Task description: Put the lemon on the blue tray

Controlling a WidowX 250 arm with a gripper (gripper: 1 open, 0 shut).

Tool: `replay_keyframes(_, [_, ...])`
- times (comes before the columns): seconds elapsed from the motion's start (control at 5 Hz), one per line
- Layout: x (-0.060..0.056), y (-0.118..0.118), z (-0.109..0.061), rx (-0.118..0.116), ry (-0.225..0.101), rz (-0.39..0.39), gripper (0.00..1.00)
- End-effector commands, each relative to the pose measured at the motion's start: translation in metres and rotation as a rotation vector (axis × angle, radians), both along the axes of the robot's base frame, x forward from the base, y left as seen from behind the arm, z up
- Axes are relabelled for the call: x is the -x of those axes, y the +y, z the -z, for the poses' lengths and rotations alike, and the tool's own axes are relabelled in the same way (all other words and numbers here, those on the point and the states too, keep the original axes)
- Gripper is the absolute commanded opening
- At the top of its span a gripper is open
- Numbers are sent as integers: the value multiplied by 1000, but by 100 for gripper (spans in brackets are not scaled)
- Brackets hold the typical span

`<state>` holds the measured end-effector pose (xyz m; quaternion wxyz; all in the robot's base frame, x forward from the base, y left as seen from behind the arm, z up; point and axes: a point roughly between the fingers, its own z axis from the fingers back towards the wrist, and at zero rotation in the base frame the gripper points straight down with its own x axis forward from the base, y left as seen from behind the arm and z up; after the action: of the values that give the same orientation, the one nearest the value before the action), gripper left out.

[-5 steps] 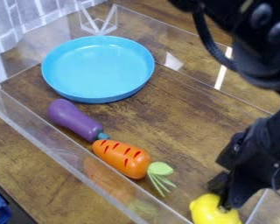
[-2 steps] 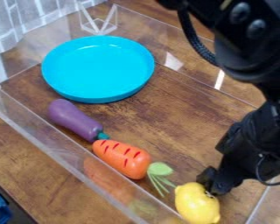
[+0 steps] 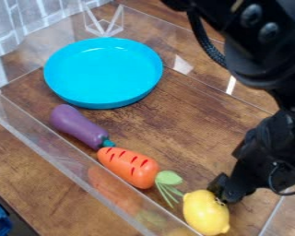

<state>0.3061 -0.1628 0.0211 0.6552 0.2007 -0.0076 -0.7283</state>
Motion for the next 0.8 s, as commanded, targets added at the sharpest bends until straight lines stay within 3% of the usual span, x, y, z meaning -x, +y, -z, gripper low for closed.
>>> replay_keyframes(0.0, [5, 19, 16, -44, 48, -52, 100])
replay_keyframes(0.2, [5, 27, 18, -57, 58, -89, 0])
replay_keyframes(0.6, [3, 27, 8, -76, 63, -105, 0])
